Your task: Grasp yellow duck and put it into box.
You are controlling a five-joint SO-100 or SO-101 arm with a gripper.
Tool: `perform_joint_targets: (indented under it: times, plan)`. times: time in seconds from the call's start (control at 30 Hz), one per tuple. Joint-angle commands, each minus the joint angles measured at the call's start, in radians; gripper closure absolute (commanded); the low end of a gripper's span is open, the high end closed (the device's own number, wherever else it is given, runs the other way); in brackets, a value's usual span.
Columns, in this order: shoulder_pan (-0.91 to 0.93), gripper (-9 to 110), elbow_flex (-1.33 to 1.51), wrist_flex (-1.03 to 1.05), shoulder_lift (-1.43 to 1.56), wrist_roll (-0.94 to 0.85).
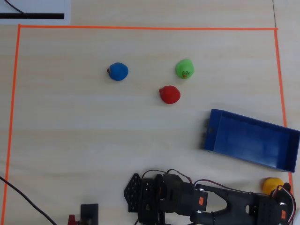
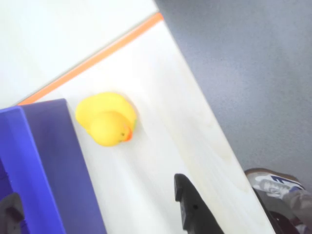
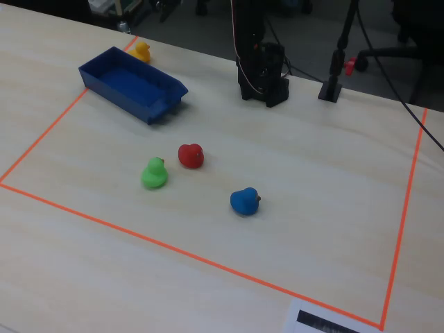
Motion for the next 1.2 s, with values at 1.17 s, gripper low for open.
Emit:
perform_joint_targets:
  times: [1.17]
  plan:
    - [-0.069, 61, -0.313, 0.054, -0.345, -0.002]
